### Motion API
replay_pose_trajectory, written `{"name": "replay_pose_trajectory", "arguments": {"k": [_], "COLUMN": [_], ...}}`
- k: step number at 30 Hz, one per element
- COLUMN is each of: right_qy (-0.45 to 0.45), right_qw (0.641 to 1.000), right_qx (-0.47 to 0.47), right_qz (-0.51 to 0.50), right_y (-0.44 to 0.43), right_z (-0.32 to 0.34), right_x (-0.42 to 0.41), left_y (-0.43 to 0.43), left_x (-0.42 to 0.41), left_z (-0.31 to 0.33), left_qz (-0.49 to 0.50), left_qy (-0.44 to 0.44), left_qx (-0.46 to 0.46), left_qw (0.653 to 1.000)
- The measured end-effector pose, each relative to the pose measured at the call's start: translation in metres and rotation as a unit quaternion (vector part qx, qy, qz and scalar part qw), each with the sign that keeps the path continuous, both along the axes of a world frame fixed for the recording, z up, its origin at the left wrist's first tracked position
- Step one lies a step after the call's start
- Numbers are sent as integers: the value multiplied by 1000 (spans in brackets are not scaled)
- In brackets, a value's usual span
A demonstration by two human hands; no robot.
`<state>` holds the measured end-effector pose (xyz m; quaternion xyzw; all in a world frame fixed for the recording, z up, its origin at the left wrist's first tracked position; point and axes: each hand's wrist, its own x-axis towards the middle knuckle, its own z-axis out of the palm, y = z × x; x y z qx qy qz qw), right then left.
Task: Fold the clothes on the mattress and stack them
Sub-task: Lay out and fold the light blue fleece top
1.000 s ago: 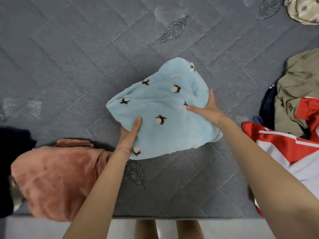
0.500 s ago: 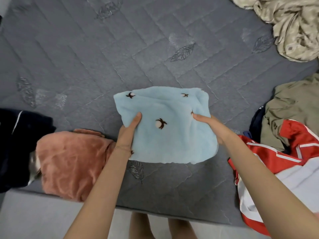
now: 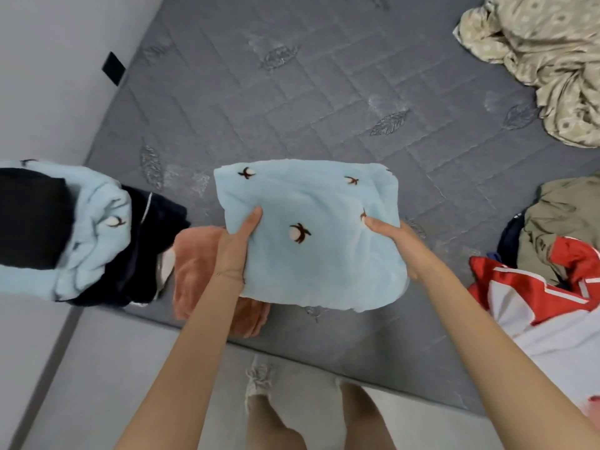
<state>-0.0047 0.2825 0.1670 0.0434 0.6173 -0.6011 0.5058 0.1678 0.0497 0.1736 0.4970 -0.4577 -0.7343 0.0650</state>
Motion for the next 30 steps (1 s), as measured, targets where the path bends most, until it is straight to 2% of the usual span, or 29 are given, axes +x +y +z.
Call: {"name": "replay_pose_trajectory", "arguments": {"k": [3, 9, 12, 17, 21, 25, 30], "right_qy": [11, 30, 23, 20, 27, 69, 147], "right_qw": [1000, 999, 998, 995, 991, 981, 968], "right_qx": [-5, -8, -15, 9, 75, 131, 189], "right_qz": [-7, -29, -55, -99, -110, -127, -77], "right_y": [-34, -94, -115, -134, -138, -145, -153], "right_z": [11, 27, 24, -8, -48, -79, -107], "right_x": [39, 117, 152, 187, 206, 213, 207], "left_y": [-37, -105, -131, -155, -157, -160, -164], "left_x": [35, 97, 118, 131, 142, 146, 146], "left_z": [10, 24, 19, -18, -64, -103, -139], "left_qz": [6, -22, -20, -27, -53, -62, -65], "left_qy": [9, 14, -12, -35, -66, -120, -166], "left_qx": [-39, -21, -45, -86, -121, -159, -168], "left_qw": [999, 999, 999, 995, 989, 978, 970]}}
